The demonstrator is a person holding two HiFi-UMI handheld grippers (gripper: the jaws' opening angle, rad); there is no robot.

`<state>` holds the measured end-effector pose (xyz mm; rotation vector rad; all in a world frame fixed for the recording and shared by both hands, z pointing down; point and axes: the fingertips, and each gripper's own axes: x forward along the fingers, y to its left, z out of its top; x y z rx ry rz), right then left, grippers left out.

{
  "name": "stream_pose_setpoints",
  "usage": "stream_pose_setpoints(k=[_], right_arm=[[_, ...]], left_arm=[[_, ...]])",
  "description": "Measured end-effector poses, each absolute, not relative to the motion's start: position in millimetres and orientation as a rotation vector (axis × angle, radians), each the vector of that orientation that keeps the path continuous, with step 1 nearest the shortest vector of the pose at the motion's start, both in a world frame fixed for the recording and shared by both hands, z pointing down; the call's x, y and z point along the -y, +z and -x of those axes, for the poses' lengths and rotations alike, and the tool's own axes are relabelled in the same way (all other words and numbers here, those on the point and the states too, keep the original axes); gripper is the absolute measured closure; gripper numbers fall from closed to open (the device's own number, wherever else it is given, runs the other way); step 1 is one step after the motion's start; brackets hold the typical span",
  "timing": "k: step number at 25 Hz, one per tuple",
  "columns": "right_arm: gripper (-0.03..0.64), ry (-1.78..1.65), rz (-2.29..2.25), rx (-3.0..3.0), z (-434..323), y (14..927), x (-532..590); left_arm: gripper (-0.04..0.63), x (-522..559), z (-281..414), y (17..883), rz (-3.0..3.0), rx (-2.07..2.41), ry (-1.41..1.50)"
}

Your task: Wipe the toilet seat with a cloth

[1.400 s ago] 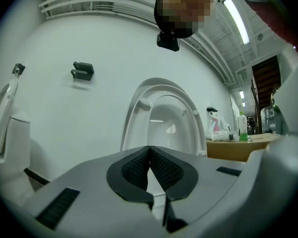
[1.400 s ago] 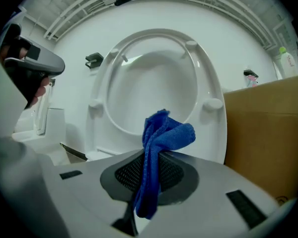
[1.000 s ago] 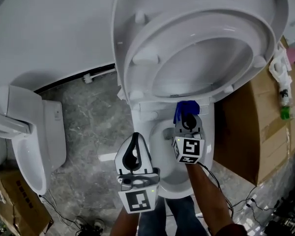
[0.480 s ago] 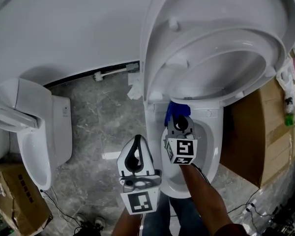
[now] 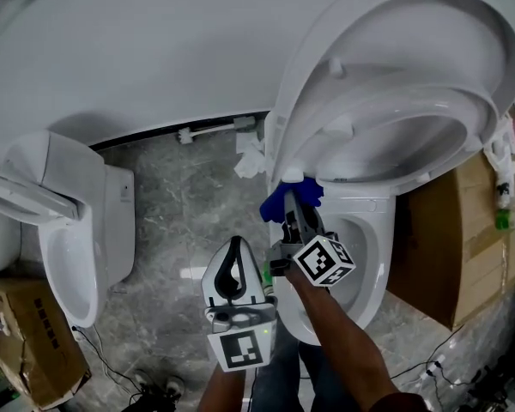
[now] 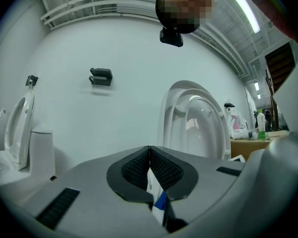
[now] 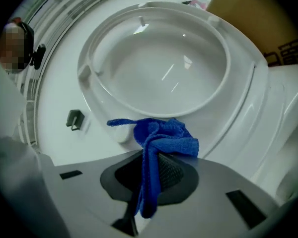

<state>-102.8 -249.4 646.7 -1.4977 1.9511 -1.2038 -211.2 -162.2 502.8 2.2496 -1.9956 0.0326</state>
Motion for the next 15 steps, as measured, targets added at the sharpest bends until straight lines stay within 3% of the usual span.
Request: stream_pose_setpoints(k=[15], right_arm=[[0.558,-1.379,1.342,-1.580,93,562,241]], left_arm=[[0.578,148,239,420,-2.199,2.075,-0.002]])
